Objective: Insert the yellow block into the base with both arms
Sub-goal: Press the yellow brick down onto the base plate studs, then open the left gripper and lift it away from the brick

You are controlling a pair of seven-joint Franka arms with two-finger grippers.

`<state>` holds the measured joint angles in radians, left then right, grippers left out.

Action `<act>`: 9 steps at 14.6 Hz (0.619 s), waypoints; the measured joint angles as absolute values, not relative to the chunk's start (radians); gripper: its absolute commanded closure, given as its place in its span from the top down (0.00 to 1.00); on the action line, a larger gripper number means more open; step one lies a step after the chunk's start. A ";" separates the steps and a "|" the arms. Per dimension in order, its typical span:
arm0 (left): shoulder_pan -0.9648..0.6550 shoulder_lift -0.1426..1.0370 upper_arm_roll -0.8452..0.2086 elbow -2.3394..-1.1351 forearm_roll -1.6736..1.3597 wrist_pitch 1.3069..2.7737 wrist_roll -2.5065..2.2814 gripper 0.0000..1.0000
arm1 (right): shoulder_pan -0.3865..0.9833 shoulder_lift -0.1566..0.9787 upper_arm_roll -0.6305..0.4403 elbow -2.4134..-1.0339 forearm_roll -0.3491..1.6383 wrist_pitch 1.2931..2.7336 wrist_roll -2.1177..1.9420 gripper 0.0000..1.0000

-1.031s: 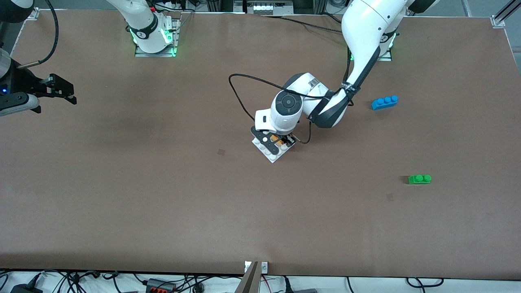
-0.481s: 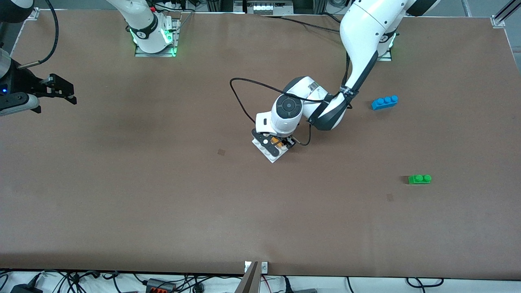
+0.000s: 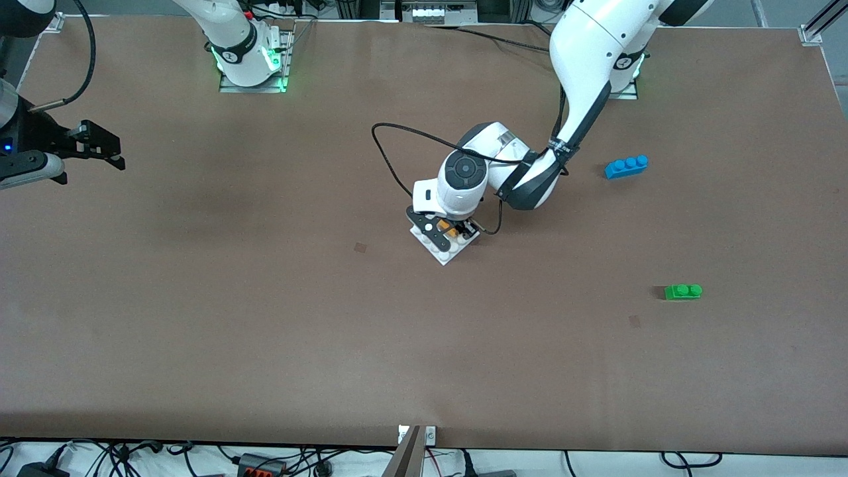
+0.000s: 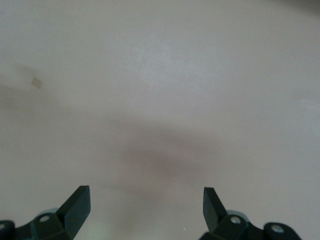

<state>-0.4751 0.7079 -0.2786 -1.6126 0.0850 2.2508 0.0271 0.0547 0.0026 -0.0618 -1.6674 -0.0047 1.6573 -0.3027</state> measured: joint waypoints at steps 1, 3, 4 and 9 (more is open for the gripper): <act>-0.475 0.708 -0.278 -1.620 0.086 2.260 0.027 0.39 | 0.055 0.003 -0.061 -1.667 -0.005 1.657 -0.303 1.00; -0.475 0.713 -0.278 -1.630 0.087 2.280 0.027 0.39 | 0.055 0.003 -0.058 -1.667 -0.005 1.657 -0.303 1.00; -0.475 0.716 -0.278 -1.632 0.092 2.288 0.027 0.39 | 0.055 0.003 -0.058 -1.667 -0.005 1.657 -0.303 1.00; -0.478 0.721 -0.279 -1.634 0.115 2.295 0.025 1.00 | 0.055 0.003 -0.057 -1.667 -0.005 1.657 -0.303 1.00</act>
<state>-0.4776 0.7213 -0.2785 -1.6338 0.1145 2.2953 0.0253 0.0553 0.0026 -0.0573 -1.6674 -0.0045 1.6573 -0.3027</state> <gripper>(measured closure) 0.278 0.000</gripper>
